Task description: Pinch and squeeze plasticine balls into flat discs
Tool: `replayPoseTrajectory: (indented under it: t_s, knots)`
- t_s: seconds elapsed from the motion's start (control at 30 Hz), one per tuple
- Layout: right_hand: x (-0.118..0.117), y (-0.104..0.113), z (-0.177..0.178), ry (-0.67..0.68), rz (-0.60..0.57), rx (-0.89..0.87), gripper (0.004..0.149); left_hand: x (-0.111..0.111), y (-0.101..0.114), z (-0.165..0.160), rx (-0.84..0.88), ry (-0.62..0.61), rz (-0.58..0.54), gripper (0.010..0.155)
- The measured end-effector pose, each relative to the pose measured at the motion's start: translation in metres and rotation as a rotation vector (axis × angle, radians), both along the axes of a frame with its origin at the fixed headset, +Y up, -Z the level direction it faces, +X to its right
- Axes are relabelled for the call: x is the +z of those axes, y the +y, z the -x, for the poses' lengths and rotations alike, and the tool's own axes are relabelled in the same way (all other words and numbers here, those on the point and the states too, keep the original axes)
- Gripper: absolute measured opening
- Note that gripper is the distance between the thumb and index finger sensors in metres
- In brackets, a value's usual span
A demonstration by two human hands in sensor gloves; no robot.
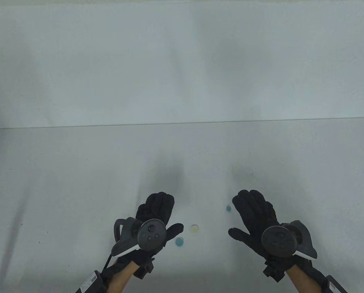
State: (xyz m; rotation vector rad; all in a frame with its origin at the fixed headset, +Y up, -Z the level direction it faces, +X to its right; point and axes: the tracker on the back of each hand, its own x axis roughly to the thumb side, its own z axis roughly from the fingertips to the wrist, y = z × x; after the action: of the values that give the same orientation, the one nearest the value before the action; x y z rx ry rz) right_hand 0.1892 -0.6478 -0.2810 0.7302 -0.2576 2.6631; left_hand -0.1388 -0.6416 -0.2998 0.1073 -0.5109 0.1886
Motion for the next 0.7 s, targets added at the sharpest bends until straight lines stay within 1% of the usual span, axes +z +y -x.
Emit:
replayPoseTrajectory:
  t_s: [0.07, 0.17, 0.33, 0.47, 0.57, 0.6, 0.7]
  knots:
    - [0.0, 0.0, 0.0, 0.002, 0.002, 0.002, 0.081, 0.002, -0.005, 0.005, 0.028, 0.002, 0.004, 0.086]
    - [0.0, -0.001, 0.002, 0.004, 0.008, 0.017, 0.082, 0.0, -0.014, 0.012, 0.06, 0.018, 0.029, 0.087]
    - [-0.002, -0.003, 0.004, -0.006, 0.021, 0.026, 0.081, -0.001, -0.017, 0.016, 0.114, 0.021, 0.054, 0.087]
    - [-0.007, 0.002, 0.005, -0.063, 0.026, 0.008, 0.079, 0.001, -0.014, 0.015, 0.11, 0.023, 0.021, 0.086]
    - [-0.022, 0.012, 0.01, -0.087, 0.043, 0.085, 0.075, 0.001, -0.013, 0.015, 0.121, 0.03, 0.02, 0.085]
    - [-0.03, 0.016, 0.012, -0.097, 0.059, 0.133, 0.073, 0.001, -0.013, 0.015, 0.119, 0.031, 0.02, 0.085]
    - [-0.055, 0.014, 0.019, -0.13, 0.093, 0.223, 0.067, 0.002, -0.013, 0.015, 0.113, 0.037, 0.007, 0.084]
